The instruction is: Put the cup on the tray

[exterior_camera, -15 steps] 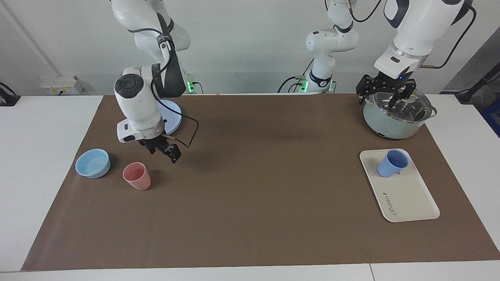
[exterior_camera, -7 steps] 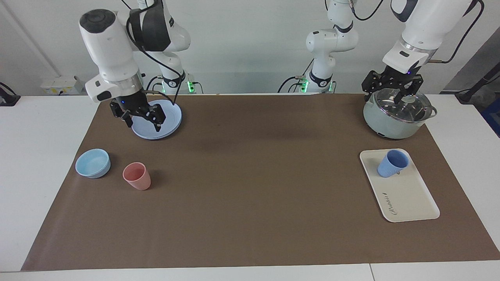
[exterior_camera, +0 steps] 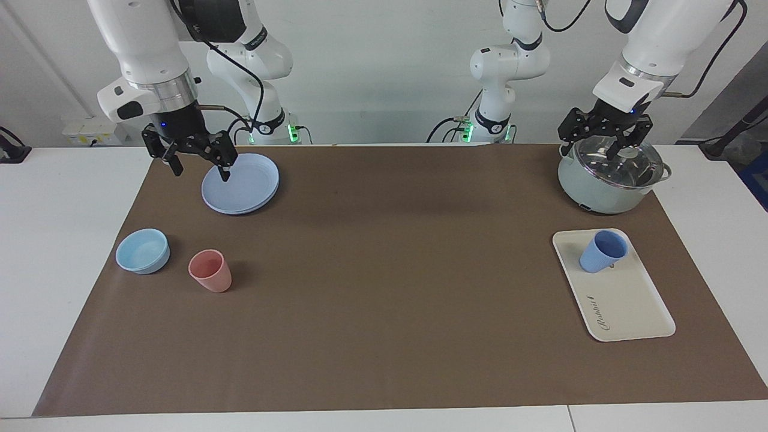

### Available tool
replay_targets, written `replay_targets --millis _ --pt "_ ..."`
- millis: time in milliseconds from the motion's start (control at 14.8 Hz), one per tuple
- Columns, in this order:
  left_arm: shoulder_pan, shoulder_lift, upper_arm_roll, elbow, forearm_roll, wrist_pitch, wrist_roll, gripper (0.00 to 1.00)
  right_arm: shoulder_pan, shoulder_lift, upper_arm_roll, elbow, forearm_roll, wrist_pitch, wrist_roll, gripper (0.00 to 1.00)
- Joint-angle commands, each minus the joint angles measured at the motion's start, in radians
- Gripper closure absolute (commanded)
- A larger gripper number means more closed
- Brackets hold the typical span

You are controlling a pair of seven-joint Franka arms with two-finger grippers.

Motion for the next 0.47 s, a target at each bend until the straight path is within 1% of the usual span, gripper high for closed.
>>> replay_targets --millis 0,203,407 --pt "0.009 -0.003 -0.005 -0.004 -0.014 0.017 0.023 0.00 -0.016 -0.036 0.008 -0.040 -0.001 -0.028 -0.031 0.00" --pt "0.005 -0.006 -0.007 -0.012 -0.008 0.012 0.023 0.00 -0.016 -0.046 0.008 -0.049 0.011 -0.031 -0.039 0.00" --pt "0.003 -0.009 -0.007 -0.026 -0.008 0.029 0.034 0.00 -0.015 -0.050 0.008 -0.045 0.013 -0.036 -0.121 0.00"
